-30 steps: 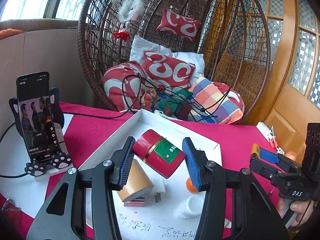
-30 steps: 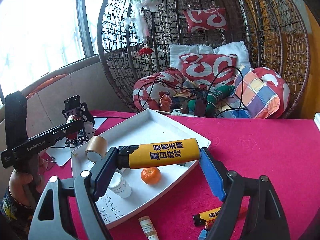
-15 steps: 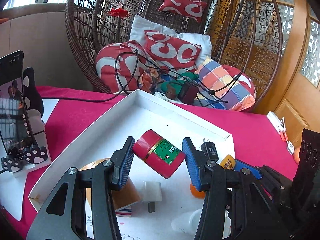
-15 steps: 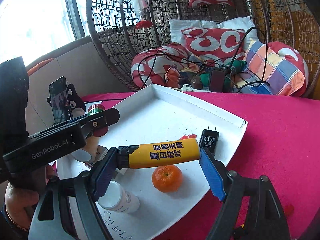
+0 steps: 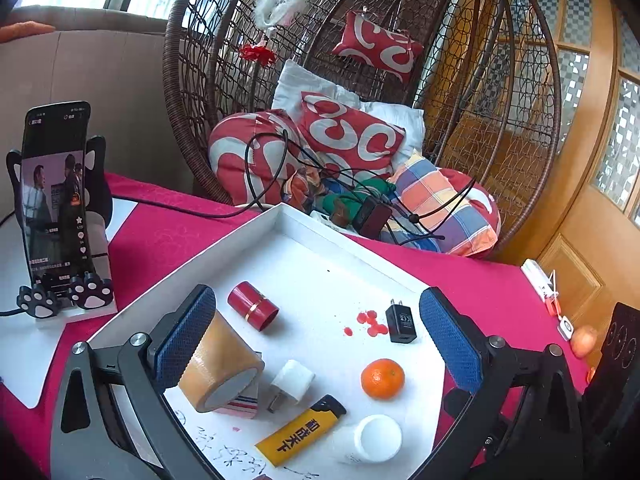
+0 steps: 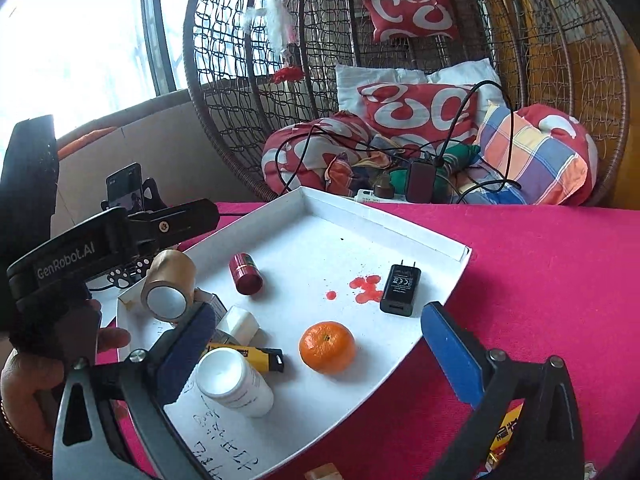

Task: Organize rigid objects
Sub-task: 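Lower the red tin into the tray with the left tool while the right tool drops the yellow lighter there, then grasp the small dropper bottle with the right tool while the left tool grasps the red lighter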

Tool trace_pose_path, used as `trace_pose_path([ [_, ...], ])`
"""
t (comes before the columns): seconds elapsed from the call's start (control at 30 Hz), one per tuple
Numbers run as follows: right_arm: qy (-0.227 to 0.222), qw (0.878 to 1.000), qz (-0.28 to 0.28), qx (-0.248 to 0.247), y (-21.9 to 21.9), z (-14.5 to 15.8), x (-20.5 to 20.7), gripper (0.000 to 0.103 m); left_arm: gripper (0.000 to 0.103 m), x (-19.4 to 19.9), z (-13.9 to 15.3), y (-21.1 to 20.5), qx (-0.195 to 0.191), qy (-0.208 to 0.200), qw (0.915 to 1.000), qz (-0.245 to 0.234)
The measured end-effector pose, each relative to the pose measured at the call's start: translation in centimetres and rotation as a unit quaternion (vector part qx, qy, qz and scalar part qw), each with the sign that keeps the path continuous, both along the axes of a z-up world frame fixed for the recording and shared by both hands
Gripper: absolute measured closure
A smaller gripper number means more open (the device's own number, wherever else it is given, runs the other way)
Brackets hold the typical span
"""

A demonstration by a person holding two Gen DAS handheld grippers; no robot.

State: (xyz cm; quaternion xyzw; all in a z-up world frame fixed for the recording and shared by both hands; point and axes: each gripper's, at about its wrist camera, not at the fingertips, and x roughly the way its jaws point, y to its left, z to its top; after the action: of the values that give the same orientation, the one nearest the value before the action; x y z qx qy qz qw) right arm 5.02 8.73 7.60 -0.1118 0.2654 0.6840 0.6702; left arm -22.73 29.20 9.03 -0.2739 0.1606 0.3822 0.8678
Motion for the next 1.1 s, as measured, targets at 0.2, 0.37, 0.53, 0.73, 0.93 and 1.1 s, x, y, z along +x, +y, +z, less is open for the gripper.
trace_pose_path([
  [0.2,0.016,0.998,-0.021,0.052,-4.1,2.1,1.3,0.000,0.000,-1.2,1.6,-3.2,0.021,-0.032,0.9991,-0.016],
  [0.37,-0.005,0.997,-0.018,0.069,-6.8,3.2,2.3,0.000,0.000,-2.6,2.6,-5.5,0.034,-0.055,0.9972,-0.037],
  [0.53,-0.030,0.999,0.018,0.008,-7.7,1.3,3.1,0.000,0.000,-3.2,2.3,-7.2,0.039,-0.067,0.9954,-0.056],
  [0.73,-0.026,0.993,0.092,-0.067,-6.5,-2.8,2.0,0.009,0.000,-1.8,1.5,-8.9,0.048,-0.044,0.9941,-0.087],
  [0.93,-0.060,0.979,0.138,-0.137,-3.4,-6.2,-0.4,0.042,0.000,-0.4,1.1,-9.6,0.046,-0.023,0.9925,-0.110],
  [1.1,-0.075,0.976,0.144,-0.143,-3.3,-6.9,-1.3,0.084,0.000,2.1,0.5,-10.1,0.038,0.004,0.9893,-0.141],
])
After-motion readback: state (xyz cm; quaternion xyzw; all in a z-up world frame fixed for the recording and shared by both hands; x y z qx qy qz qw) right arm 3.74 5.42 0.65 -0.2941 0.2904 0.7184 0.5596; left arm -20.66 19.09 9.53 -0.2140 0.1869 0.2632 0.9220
